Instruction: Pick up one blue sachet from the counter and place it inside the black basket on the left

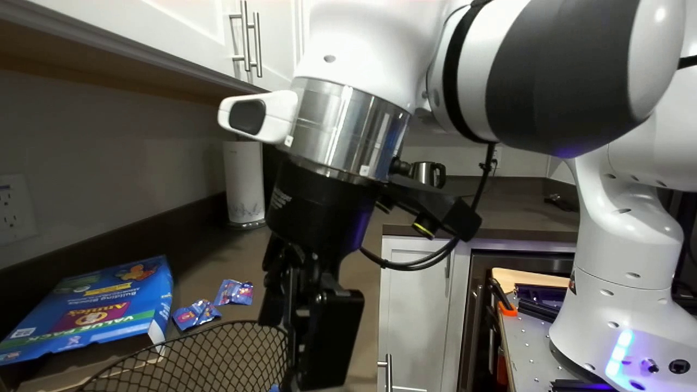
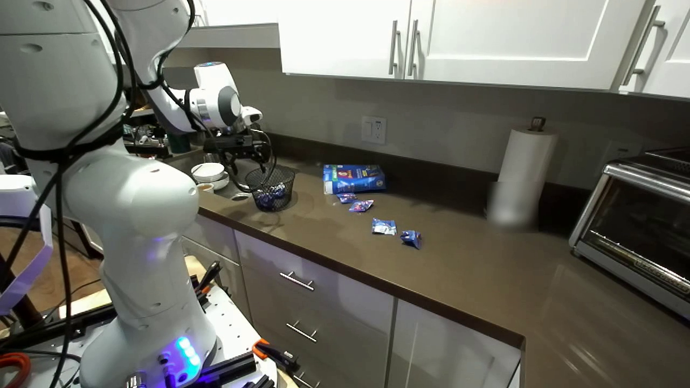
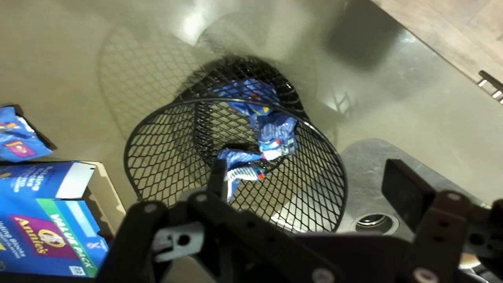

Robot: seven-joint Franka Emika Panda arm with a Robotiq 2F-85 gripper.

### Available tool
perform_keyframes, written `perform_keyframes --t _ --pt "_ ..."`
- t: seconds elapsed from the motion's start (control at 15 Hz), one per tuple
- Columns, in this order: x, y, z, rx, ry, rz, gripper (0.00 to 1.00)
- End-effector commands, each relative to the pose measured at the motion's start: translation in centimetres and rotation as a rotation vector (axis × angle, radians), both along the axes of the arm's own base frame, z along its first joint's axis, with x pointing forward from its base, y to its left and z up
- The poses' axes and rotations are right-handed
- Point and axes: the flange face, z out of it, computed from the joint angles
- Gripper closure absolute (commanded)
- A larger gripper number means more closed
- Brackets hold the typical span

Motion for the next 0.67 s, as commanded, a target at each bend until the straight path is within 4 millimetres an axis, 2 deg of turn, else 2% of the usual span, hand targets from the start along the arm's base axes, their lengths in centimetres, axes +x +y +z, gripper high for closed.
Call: perform_keyframes --t 0.0,0.27,0.6 --pt "0.4 -1.4 -0.4 -0.136 -0.07 0.014 0.0" --pt "1.2 -2.4 -0.4 -0.249 -0.085 0.014 0.0" --pt "2.6 -3.3 1.0 -0.346 -0.067 -0.029 0.0"
